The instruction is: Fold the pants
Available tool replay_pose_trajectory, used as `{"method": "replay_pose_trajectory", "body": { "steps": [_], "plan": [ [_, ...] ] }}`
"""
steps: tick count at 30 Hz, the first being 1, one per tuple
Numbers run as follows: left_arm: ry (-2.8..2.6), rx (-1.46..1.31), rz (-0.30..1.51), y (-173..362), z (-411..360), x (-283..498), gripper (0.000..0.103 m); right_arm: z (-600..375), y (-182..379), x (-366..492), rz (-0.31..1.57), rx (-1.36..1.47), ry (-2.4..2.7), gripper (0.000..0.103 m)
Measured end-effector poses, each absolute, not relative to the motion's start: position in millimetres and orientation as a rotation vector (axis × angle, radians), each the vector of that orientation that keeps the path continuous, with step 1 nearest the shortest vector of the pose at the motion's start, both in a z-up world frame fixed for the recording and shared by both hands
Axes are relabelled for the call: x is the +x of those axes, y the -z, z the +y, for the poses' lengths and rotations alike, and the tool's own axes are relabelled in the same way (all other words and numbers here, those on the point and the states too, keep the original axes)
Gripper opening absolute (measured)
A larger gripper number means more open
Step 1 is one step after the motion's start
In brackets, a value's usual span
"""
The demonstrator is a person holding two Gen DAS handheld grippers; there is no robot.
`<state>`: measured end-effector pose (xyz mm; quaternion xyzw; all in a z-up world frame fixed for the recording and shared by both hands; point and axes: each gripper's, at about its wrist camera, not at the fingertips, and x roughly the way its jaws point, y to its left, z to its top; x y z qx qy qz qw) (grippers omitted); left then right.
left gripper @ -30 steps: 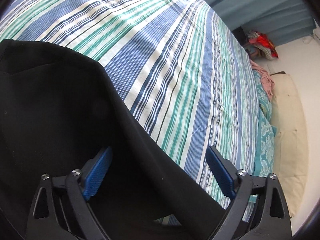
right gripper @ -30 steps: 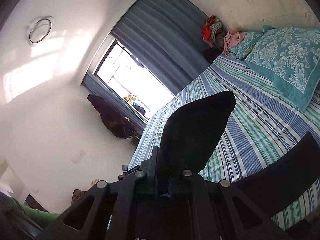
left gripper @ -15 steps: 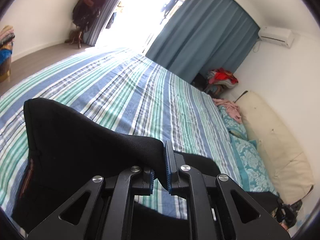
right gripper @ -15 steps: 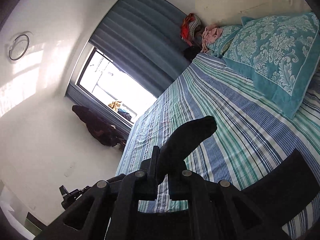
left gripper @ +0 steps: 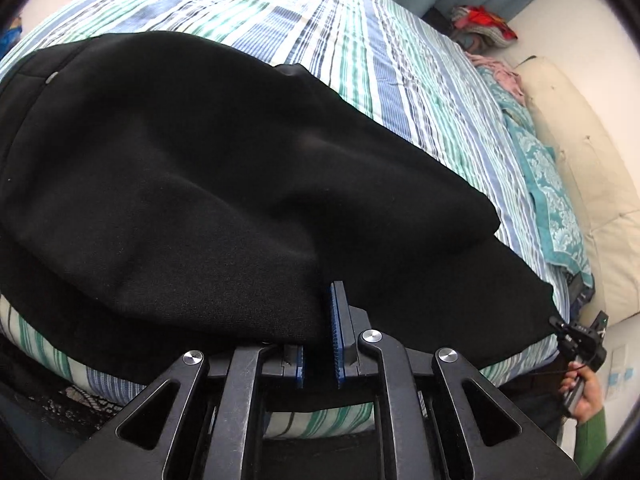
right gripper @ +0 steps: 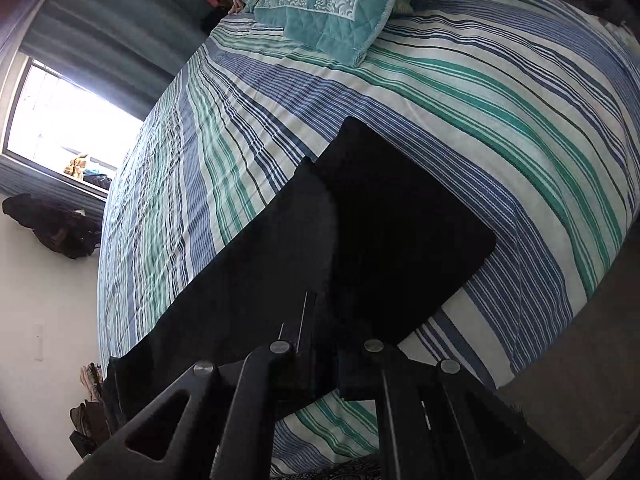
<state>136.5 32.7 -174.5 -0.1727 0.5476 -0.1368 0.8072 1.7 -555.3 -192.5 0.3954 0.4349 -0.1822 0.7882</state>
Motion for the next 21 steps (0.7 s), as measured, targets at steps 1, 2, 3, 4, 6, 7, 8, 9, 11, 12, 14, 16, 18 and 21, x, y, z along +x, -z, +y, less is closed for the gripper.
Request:
{"method": "replay_pose_trajectory", "body": {
  "steps": [1, 2, 3, 4, 6, 7, 8, 9, 11, 12, 14, 16, 18, 21],
  "plan": [
    [0.296, -0.367, 1.175, 175, 31, 138, 0.01, -557, 192, 1, 0.939, 0.846, 0.396, 0.008],
    [0.3, -0.366, 1.175, 174, 29, 139, 0.01, -558, 190, 3, 0.947, 0.829, 0.398, 0.008],
    [0.305, -0.364, 1.172, 173, 27, 140, 0.01, -558, 186, 5, 0.952, 0.799, 0.4, 0.008],
    [0.31, -0.36, 1.169, 172, 24, 141, 0.01, -557, 180, 8, 0.951, 0.761, 0.399, 0.008],
    [0.323, -0.358, 1.17, 172, 19, 140, 0.01, -556, 167, 12, 0.936, 0.698, 0.402, 0.008],
    [0.333, -0.353, 1.177, 174, 16, 138, 0.01, -558, 163, 11, 0.93, 0.677, 0.418, 0.008],
    [0.341, -0.34, 1.189, 176, 15, 136, 0.01, -561, 161, 10, 0.929, 0.664, 0.432, 0.008],
    [0.348, -0.331, 1.199, 177, 12, 136, 0.01, -565, 163, 8, 0.934, 0.663, 0.448, 0.008],
    [0.358, -0.306, 1.207, 180, 6, 135, 0.01, -571, 169, 3, 0.941, 0.674, 0.474, 0.008],
    [0.36, -0.292, 1.211, 181, 4, 136, 0.01, -573, 172, 1, 0.95, 0.676, 0.482, 0.008],
    [0.361, -0.28, 1.223, 184, 4, 135, 0.01, -576, 181, -1, 0.973, 0.684, 0.5, 0.008],
    [0.363, -0.293, 1.231, 185, 1, 136, 0.01, -579, 184, -2, 0.968, 0.704, 0.509, 0.008],
    [0.366, -0.283, 1.228, 183, -2, 134, 0.01, -579, 187, 2, 0.982, 0.695, 0.523, 0.008],
    [0.369, -0.246, 1.227, 180, -5, 130, 0.009, -578, 189, 5, 0.985, 0.697, 0.535, 0.008]
  ]
}}
